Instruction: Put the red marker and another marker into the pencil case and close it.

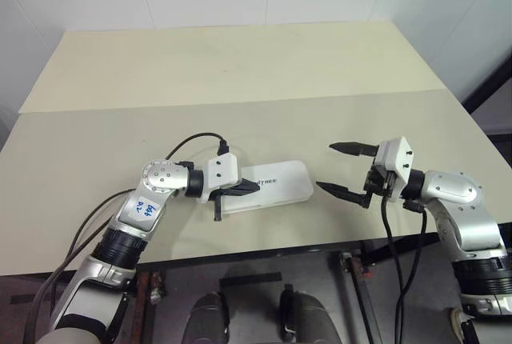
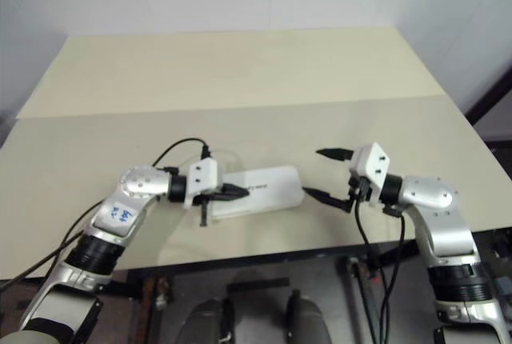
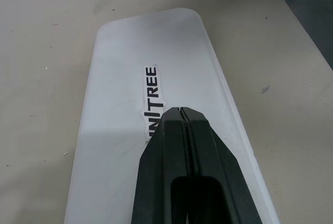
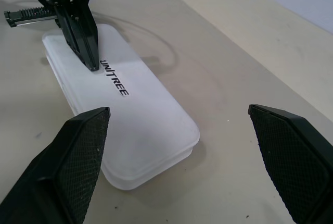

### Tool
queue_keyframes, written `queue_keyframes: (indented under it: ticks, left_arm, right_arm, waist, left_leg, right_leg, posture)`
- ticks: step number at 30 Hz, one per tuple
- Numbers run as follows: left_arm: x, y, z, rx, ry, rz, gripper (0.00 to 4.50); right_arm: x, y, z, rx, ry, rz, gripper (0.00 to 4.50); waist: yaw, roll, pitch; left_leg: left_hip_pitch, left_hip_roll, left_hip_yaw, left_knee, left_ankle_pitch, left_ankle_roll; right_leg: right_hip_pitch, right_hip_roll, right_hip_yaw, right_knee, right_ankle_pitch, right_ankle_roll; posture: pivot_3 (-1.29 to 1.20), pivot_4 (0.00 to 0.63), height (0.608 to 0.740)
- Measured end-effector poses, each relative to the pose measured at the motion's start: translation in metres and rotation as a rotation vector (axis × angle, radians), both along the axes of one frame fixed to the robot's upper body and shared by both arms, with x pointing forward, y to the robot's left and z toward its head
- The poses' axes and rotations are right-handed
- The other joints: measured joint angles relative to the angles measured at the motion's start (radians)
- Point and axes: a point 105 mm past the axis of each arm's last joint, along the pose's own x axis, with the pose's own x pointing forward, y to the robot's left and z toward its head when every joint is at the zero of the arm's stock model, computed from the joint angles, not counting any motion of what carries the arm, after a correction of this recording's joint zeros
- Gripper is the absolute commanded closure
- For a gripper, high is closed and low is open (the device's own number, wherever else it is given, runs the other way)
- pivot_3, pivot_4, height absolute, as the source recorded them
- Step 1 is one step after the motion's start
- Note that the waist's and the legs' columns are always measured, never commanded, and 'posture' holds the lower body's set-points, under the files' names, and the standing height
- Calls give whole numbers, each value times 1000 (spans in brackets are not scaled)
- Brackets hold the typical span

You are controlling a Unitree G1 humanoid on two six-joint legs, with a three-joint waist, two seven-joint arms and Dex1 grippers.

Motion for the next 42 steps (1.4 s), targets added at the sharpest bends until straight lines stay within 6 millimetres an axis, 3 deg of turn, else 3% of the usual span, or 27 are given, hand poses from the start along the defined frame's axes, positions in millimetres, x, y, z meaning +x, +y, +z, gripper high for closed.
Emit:
queue_keyframes:
  ticks: [18,26,35,38,42]
  left_arm:
    - [-4,9,-2,103,5,4,4467]
    - [-2,5,0,-98,76,78,4467]
    - [6,33,58,-481,-14,162,4467]
    - [1,52,61,-499,-23,192,3853]
    - [-8,77,53,-463,-19,237,2523]
  right_arm:
    - [0,8,3,41,-19,1,0]
    - [0,10,1,52,-14,0,0]
    - [1,10,0,48,-7,12,0]
    - [5,5,-4,48,5,12,0]
    - [7,-2,-13,43,31,20,0]
  waist:
    - [-19,2,-3]
    - [-16,2,-3]
    - [-17,2,-3]
    - [-21,2,-3]
    - [-21,2,-3]
  left_leg:
    - [1,1,0,-1,0,0]
    - [0,0,0,0,0,0]
    - [-1,0,0,0,0,0]
    - [0,0,1,-1,0,0]
    - [0,1,1,-2,0,-1]
  right_leg:
    - [0,0,0,0,0,-1]
    - [0,0,0,1,0,0]
    - [-1,0,0,1,0,0]
    - [-1,1,0,1,0,0]
    - [-1,1,0,0,0,0]
  posture:
    - [0,150,740]
    - [0,150,740]
    - [0,150,740]
    - [0,150,740]
    - [0,150,740]
